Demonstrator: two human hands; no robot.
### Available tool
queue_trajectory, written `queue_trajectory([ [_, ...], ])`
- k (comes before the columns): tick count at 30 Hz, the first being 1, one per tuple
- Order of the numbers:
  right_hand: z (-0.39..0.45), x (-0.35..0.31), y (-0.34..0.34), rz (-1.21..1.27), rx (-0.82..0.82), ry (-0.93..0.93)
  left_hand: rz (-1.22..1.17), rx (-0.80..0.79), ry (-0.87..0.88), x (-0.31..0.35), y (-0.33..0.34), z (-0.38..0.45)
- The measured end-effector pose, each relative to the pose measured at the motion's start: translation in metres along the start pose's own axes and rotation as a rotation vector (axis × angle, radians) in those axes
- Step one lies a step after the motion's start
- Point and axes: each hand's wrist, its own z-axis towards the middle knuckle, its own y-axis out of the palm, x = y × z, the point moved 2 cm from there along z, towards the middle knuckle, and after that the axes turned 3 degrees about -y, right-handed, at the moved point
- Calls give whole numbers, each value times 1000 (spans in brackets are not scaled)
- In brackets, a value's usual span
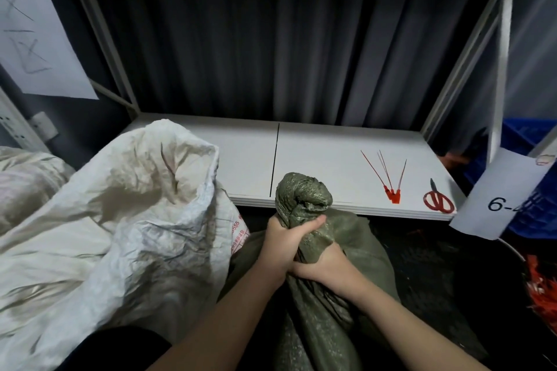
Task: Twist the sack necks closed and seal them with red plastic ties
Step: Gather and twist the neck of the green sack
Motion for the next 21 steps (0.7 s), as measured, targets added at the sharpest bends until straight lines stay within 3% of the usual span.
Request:
queue_trajectory([
  [5,4,-6,-6,38,-76,-2,112,-52,63,2,5,2],
  [11,13,-15,-4,-13,197,-74,262,165,218,2,11,6],
  [15,16,-30,-7,-104,227,-130,257,230,303,6,16,5],
  [17,22,-31,-8,-197,208,-138,252,231,305,9,14,11],
  [21,28,-21,-8,-319,111,21,140,248,162,2,6,27],
])
